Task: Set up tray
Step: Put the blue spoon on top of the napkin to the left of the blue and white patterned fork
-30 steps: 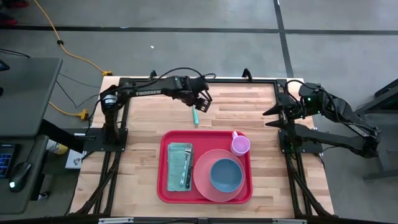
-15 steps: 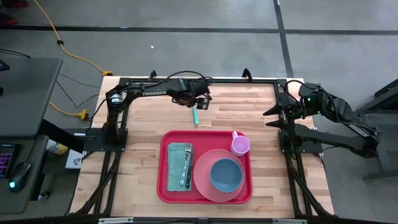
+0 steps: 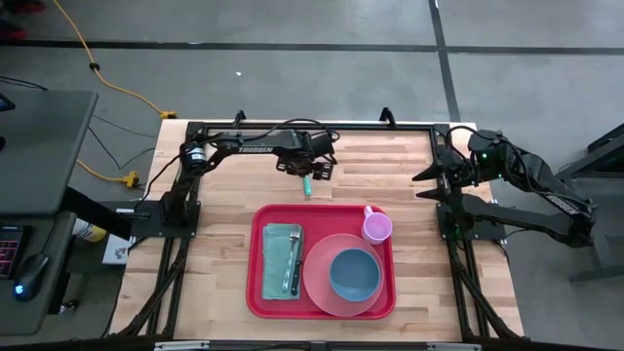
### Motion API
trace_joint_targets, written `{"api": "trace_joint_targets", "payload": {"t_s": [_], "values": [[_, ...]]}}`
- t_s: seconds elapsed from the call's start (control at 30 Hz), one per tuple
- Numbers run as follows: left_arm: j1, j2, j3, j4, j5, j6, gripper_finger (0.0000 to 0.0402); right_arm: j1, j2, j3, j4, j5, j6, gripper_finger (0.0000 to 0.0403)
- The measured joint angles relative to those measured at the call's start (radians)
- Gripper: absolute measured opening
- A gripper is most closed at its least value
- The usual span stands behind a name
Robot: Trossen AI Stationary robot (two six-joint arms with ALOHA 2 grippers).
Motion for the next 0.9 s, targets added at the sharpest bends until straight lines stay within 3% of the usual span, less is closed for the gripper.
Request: {"api": "trace_joint_targets", "payload": {"t_s": [0.9], "values": [[-0.007, 0.093, 0.004, 0.005, 0.075, 0.019, 0.0275, 0.0, 0.0, 0.0, -0.005, 0.0, -0.016, 0.0213]]}}
